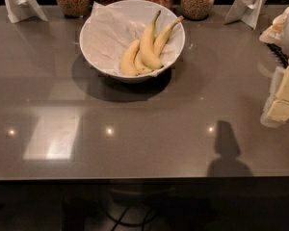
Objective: Pick banana from white bowl
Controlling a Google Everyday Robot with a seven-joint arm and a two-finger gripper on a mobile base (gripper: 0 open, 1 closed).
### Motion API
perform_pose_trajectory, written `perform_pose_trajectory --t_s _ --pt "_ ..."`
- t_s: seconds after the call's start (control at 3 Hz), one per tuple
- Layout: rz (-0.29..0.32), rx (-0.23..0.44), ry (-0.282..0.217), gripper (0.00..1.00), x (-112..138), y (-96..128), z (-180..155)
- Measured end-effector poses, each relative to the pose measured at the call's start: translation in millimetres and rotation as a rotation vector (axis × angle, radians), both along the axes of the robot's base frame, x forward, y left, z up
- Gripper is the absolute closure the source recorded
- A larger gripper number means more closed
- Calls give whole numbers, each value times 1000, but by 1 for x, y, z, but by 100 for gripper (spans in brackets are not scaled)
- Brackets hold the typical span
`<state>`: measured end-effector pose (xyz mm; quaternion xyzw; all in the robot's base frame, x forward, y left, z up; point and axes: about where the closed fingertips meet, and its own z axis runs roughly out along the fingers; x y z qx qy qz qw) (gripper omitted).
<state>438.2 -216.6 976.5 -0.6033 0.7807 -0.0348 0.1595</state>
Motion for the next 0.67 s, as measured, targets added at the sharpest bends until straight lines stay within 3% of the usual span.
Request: perform_pose_trajectory --t_s 0.33,0.67 --pt "0 0 0 0 0 0 0" --pt "-32 41 -31 0 14 8 -2"
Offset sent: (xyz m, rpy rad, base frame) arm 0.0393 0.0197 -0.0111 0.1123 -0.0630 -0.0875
